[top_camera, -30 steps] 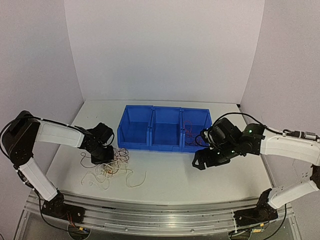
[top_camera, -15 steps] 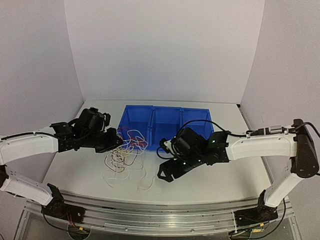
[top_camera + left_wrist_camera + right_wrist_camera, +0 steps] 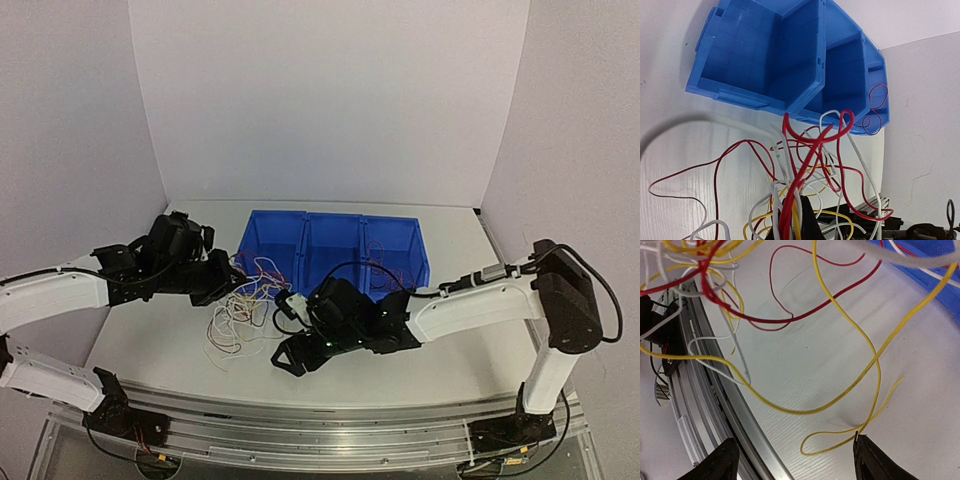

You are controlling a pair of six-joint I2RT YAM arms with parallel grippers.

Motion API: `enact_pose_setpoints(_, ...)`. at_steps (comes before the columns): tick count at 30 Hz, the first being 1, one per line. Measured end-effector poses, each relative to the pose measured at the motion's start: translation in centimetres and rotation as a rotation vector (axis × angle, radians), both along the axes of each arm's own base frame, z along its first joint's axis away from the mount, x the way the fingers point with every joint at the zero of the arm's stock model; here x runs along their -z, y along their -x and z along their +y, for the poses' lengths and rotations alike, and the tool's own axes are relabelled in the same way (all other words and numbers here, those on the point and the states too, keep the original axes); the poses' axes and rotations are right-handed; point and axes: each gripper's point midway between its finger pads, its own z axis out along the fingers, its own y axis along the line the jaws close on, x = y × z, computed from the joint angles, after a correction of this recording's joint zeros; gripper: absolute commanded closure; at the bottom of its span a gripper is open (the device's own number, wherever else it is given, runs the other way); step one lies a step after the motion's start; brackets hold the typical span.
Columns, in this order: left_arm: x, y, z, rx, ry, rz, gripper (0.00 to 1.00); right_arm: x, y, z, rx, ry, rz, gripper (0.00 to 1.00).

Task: Untangle the cables

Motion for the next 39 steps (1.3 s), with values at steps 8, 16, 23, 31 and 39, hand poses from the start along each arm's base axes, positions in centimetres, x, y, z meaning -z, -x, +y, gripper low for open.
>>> enact_pose_setpoints(8,-0.4,0.8,0.6,-0.013,0.039,-0.002,1.00,3.7,-1.2,-0.3,0.041,0.080,-0.031,0.38)
enact_pose_setpoints(16,-0.9,1.2,0.6,-0.007,0.069,0.000,1.00,4.8,-2.7,0.9,0.084,0.092,-0.060,0.79)
enact_pose_setpoints(23,-0.7,1.2,0.7,-0.011,0.064,0.002,1.00,4.1,-4.9,0.5,0.218,0.081,-0.122,1.00)
enact_pose_setpoints(31,2.9,0.3,4.5,-0.178,-0.109,0.054,1.00,1.5,-7.3,-11.1,0.529,0.240,-0.176,1.00)
enact_pose_setpoints(39,8.1,-1.7,11.3,-0.399,-0.273,0.176,1.00,-4.5,-9.6,-30.4,0.956,0.379,-0.213,1.00)
